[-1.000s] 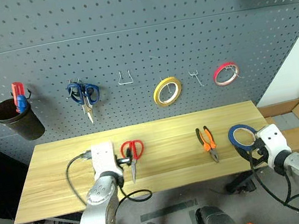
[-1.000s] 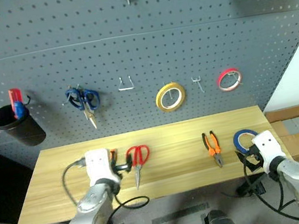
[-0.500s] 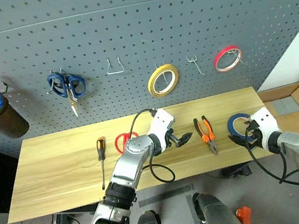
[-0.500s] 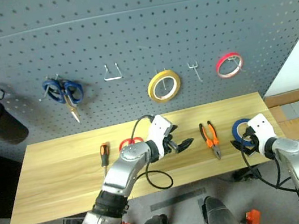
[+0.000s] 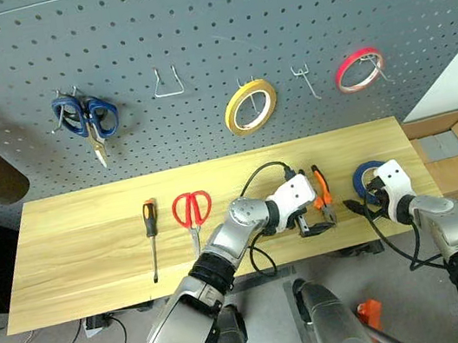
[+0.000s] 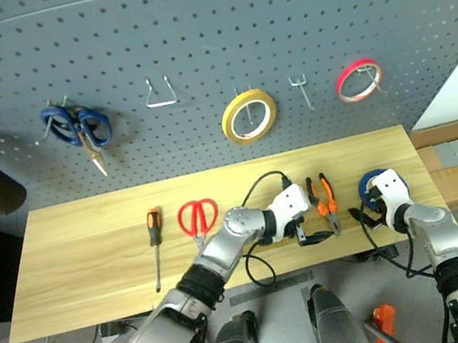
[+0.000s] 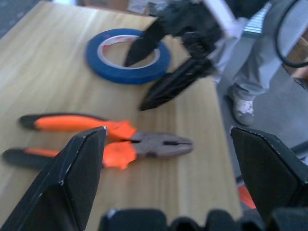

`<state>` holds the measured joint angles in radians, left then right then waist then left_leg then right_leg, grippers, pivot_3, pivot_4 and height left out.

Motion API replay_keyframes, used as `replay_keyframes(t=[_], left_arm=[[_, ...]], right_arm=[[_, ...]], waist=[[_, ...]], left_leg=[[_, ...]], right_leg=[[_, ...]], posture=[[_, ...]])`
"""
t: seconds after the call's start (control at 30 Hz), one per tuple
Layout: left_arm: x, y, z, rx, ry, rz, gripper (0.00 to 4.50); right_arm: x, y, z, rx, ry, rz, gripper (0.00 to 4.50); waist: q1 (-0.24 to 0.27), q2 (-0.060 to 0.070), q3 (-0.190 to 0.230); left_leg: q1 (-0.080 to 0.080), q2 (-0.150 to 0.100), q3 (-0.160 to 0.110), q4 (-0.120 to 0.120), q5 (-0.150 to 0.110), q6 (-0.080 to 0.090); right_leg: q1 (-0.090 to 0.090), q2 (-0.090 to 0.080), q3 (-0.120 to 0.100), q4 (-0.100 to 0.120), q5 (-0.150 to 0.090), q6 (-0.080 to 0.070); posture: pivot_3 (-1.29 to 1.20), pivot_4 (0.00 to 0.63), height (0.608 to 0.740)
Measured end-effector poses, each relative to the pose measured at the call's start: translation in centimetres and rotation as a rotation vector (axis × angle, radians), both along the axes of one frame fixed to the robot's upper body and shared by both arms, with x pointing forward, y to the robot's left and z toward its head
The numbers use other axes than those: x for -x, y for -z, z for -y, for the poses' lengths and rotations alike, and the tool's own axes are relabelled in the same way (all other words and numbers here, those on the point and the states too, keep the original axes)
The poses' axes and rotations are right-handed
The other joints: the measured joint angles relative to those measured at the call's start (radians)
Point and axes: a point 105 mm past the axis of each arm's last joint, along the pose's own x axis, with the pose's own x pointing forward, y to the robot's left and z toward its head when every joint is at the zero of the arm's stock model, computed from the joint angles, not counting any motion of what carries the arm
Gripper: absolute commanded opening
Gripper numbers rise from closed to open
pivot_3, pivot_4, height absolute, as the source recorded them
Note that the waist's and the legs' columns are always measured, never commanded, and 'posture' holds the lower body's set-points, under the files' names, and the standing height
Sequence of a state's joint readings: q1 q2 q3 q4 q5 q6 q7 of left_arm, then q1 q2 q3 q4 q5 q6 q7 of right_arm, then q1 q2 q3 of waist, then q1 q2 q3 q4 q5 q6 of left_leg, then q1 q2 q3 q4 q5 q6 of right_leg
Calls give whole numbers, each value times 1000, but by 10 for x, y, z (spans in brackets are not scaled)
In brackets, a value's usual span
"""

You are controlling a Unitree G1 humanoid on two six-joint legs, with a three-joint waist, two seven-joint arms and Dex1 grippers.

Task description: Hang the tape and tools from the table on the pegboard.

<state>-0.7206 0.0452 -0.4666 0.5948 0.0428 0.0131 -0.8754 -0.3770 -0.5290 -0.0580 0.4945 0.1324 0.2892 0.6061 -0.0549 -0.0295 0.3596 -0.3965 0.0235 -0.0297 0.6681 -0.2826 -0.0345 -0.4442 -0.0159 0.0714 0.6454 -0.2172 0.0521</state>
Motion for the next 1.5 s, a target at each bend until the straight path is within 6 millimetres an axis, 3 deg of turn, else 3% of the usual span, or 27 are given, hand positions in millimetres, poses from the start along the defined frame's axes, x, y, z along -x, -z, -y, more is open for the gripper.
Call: replay_keyframes(t=[0.1, 0.2, 0.53, 0.77, 1.0, 1.2, 1.33, 1.5], left_arm=[[1, 0, 1, 0, 9, -1, 4404], [1, 0, 1, 1, 12, -3, 4500], [-2, -1, -4, -3, 10, -6, 4500], [-3, -2, -4, -3, 5, 14, 4500], [-3, -22, -29, 134, -127, 10, 4500], [3, -50, -50, 235, -226, 18, 4500], [10, -59, -78, 262, -317, 23, 4500], [20, -65, -96, 281, -398, 9, 4500]], right_arm=[[-2, 0, 2, -5, 9, 3, 4500], [-6, 0, 6, -13, 29, 4, 3869], [-15, -4, 16, -28, 81, 29, 476], [-18, -4, 18, 23, 106, 76, 426], [37, 4, 12, 293, 25, 208, 426], [60, -45, -21, 481, -64, 504, 426], [59, -62, -49, 536, -127, 655, 426], [44, -93, -92, 533, -235, 866, 426]], waist=[[-2, 0, 3], [-2, 0, 4], [-3, -2, 13], [-2, -1, 11], [0, 14, -5], [-18, 14, -53], [-37, 9, -93], [-53, 7, -98]], left_leg=[[1, 0, 0, 3, 0, 0], [0, 0, 0, 6, 0, 0], [-1, 0, 0, 9, 0, 0], [-1, 0, 0, 10, 0, 0], [-6, 0, 1, 9, 2, -5], [-4, -4, 1, 9, 3, -6], [0, -4, 1, 9, 2, -4], [1, -6, 1, 10, 12, 1]], right_leg=[[2, 1, 0, 0, -2, 5], [2, 1, 1, 0, -1, 7], [3, 1, 1, 0, 1, 7], [3, 1, 1, 0, 3, 5], [-2, -4, 1, 0, 2, 7], [-1, -4, 2, 0, 1, 11], [4, -3, 2, -1, 0, 13], [5, -4, 4, -1, 10, 14]], posture=[[-60, 426, 740], [-51, 428, 740], [-48, 407, 740], [-78, 327, 740], [-111, 237, 740], [-142, 160, 740], [-138, 154, 740], [-102, 149, 740]])
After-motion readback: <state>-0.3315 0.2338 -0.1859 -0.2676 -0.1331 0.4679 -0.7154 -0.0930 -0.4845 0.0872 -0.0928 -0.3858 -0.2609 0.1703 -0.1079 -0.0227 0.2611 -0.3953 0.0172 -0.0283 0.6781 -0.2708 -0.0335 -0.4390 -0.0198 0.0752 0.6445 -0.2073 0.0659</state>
